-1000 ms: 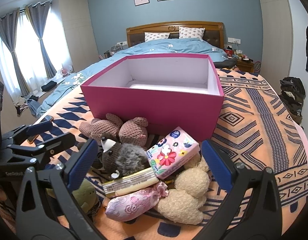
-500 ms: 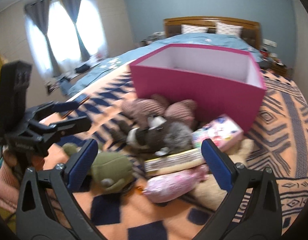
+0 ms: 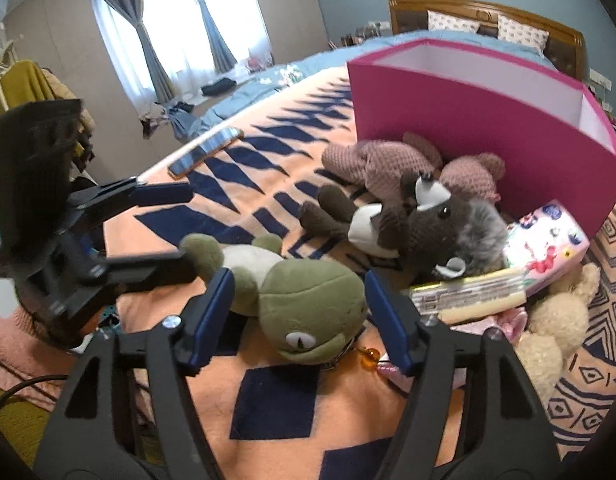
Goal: Organize objects
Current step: 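Close the left gripper on the green turtle plush in the pile, then carry the turtle plush over the pink box and open the left gripper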
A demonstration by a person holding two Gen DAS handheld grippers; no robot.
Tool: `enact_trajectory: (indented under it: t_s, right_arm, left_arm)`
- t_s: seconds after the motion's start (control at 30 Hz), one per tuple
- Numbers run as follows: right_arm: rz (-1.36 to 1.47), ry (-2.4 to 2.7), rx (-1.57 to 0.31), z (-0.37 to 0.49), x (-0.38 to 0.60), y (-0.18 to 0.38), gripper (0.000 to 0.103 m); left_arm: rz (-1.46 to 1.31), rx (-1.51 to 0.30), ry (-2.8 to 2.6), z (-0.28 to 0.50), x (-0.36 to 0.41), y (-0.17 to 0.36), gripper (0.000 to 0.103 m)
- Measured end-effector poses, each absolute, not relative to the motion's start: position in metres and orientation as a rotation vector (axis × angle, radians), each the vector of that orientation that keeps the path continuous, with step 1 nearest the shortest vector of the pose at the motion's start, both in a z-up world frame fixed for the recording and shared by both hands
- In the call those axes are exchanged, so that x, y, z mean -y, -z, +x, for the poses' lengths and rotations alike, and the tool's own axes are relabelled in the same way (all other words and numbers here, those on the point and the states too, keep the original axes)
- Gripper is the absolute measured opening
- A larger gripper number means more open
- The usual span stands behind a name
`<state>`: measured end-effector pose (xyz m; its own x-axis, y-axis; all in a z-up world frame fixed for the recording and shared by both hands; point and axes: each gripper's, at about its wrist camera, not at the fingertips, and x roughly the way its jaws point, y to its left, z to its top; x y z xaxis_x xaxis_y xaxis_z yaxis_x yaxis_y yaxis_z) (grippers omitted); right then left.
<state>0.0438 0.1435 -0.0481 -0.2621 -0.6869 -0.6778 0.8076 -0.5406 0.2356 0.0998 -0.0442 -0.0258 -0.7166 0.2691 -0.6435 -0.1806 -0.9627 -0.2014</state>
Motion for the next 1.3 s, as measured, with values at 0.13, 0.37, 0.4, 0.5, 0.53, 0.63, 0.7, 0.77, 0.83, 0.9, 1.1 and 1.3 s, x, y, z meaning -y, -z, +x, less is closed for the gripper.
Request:
enact_trajectory:
  t_s: [0.13,0.37,0.4,0.5,0.53,0.63,0.7,0.77,0.83,0.9,1.1,1.3]
  right_arm:
    - [0.990,1.936,-0.170,0.038,-0.144,0.056,0.069]
    - [1.054,1.911,-0.137,0.031,-0.146,0.065,0.069]
    - [1.060,1.903,-0.134,0.030,-0.146,0.067,0.070]
    - [1.059,1.902,-0.157,0.031,-0.144,0.068,0.070]
    - [1.054,1.900,-0.169,0.031,-0.144,0.068,0.069]
    - [1.037,1.914,-0.182,0.033,-0.143,0.067,0.067]
    - [1.018,1.932,-0.189,0.034,-0.144,0.063,0.066]
    - [0.989,1.946,-0.176,0.035,-0.147,0.055,0.066]
    - [0.971,1.953,-0.164,0.035,-0.150,0.047,0.066]
    - [0.931,1.974,-0.163,0.035,-0.153,0.036,0.066]
    - [0.816,2.053,-0.155,0.023,-0.158,-0.005,0.066]
    - [0.744,2.120,-0.135,-0.005,-0.162,-0.038,0.066]
  left_arm:
    - [-1.120,0.157,-2.658,0.099,0.038,0.041,0.093]
    - [-1.248,0.229,-2.561,0.084,0.035,0.068,0.058]
    - [-1.262,0.237,-2.555,0.082,0.035,0.070,0.056]
    - [-1.264,0.229,-2.553,0.082,0.033,0.070,0.055]
    - [-1.262,0.221,-2.554,0.083,0.032,0.068,0.055]
    - [-1.249,0.196,-2.561,0.082,0.031,0.060,0.055]
    - [-1.224,0.186,-2.569,0.082,0.031,0.053,0.055]
    - [-1.190,0.181,-2.578,0.081,0.031,0.044,0.055]
    - [-1.150,0.172,-2.589,0.078,0.031,0.033,0.055]
    - [-1.115,0.160,-2.595,0.072,0.031,0.022,0.055]
    - [-1.019,0.092,-2.614,0.043,0.026,-0.016,0.055]
    - [-0.949,0.023,-2.632,0.001,0.022,-0.048,0.055]
